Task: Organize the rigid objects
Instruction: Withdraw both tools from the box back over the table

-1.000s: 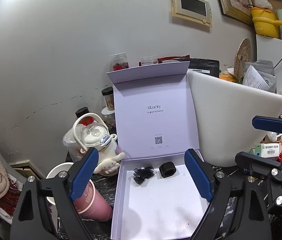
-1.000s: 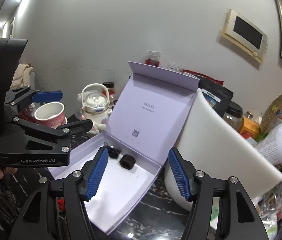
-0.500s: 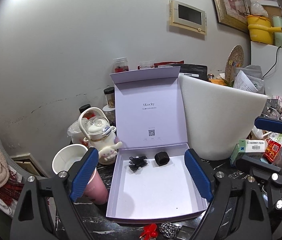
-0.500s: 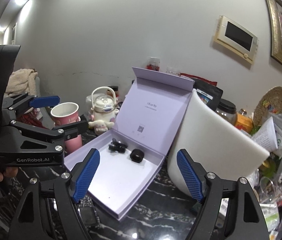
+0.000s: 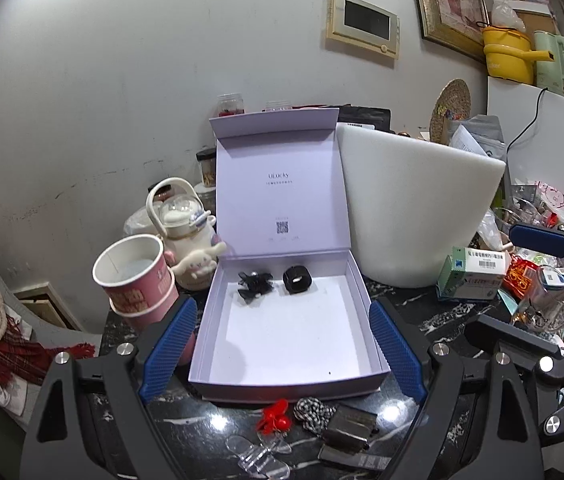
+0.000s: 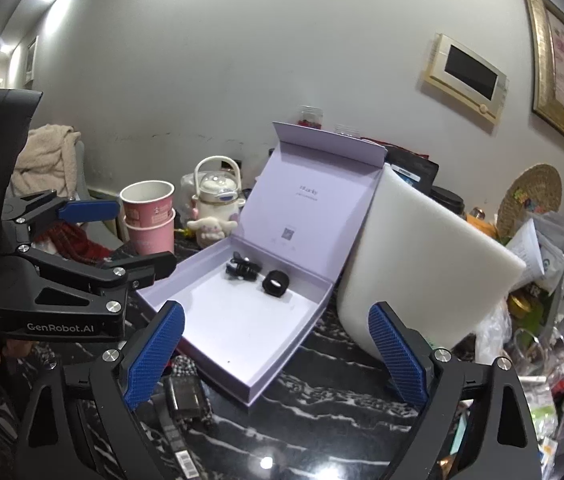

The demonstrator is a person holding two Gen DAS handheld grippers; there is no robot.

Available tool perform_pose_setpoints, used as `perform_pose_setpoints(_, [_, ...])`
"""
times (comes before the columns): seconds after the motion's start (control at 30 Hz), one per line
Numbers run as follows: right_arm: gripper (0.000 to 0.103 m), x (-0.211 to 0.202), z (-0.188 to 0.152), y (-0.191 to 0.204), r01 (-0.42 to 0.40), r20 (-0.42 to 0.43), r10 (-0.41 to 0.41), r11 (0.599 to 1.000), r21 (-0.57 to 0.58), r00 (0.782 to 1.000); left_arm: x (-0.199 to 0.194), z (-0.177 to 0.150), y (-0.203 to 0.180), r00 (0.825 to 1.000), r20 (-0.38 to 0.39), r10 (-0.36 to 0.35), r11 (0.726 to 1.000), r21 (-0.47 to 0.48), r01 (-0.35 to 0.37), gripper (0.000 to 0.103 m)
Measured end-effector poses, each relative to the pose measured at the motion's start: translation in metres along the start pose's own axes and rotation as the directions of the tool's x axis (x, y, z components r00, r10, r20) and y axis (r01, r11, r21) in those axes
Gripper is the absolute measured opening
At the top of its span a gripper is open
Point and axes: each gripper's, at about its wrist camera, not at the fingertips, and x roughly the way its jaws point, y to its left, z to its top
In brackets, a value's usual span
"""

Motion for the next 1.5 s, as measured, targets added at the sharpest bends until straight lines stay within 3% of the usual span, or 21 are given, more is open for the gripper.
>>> perform_pose_setpoints(0.43, [0.097, -0.012, -0.028, 0.015, -0.04, -0.011, 0.04, 0.999, 0.024, 0.999, -0.021, -0.034, 0.006, 0.998, -0.037, -0.041, 0.998, -0.055, 0.039, 0.089])
perform_pose_setpoints(0.87, [0.097, -0.007, -0.06, 0.022, -0.08, -0.085, 0.085, 0.994, 0.068, 0.993, -0.028, -0.065, 0.013, 0.995, -0.077, -0.068, 0.993, -0.099, 0.061, 0.089])
perform_pose_setpoints(1.23, [0.097, 0.007, -0.092, 0.025, -0.143, -0.151, 0.158, 0.984, 0.102, 0.976, -0.006, -0.101, 0.026, 0.98, -0.167, -0.106, 0.972, -0.227, 0.066, 0.089])
perform_pose_setpoints(1.5, [0.097, 0.019, -0.11, 0.023, -0.13, -0.195, 0.153, 0.984, 0.124, 0.969, 0.011, -0.121, 0.026, 0.973, -0.222, -0.066, 0.97, -0.242, 0.011, 0.089])
